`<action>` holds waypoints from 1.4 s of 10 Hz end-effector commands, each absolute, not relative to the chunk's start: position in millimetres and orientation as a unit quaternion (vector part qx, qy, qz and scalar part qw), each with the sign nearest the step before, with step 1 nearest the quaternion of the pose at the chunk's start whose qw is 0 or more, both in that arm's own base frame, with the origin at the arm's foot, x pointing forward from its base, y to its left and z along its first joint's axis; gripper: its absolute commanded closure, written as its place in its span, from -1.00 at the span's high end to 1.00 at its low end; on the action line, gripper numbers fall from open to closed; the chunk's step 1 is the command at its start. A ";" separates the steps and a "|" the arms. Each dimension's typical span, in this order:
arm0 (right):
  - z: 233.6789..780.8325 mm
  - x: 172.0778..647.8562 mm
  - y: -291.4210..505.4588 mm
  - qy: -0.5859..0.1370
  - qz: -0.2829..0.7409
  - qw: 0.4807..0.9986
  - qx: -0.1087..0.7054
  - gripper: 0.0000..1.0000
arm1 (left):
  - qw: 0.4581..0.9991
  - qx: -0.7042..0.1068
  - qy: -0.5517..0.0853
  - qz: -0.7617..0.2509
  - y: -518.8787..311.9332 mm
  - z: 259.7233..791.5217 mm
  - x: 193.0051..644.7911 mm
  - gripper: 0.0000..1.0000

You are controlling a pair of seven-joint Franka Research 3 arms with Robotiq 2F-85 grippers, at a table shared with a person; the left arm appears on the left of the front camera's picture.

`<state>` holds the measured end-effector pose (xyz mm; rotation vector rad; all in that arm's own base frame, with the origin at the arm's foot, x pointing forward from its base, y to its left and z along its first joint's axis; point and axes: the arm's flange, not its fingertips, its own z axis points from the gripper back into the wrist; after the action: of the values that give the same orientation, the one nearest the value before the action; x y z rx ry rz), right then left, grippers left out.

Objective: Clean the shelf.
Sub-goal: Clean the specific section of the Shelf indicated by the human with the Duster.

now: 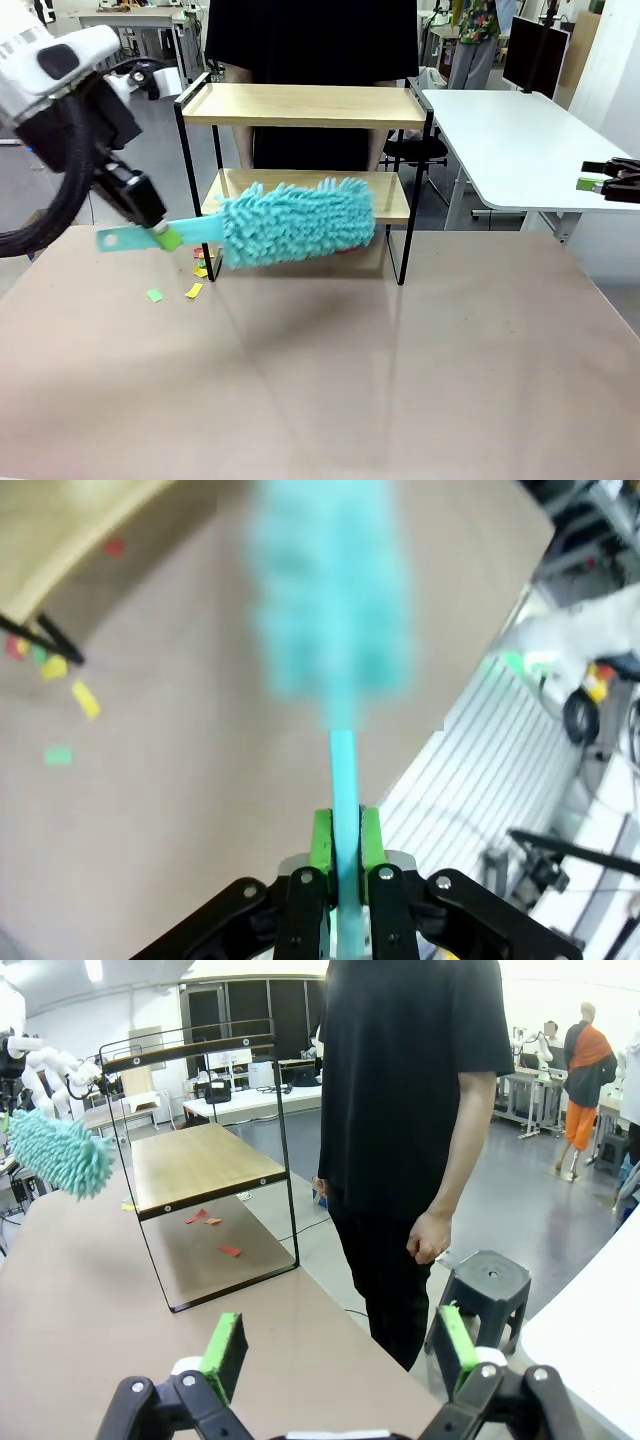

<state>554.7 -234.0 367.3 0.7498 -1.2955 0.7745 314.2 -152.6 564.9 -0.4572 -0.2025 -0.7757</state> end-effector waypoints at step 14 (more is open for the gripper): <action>370.7 555.4 -232.3 -0.575 0.345 0.664 0.331 1.00 | 0.893 -0.046 0.039 -0.445 -137.0 571.2 267.7 -0.74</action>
<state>554.7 -234.1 367.3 0.7497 -1.2956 0.7745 268.9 -137.8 571.2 -0.0818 0.0946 -0.9339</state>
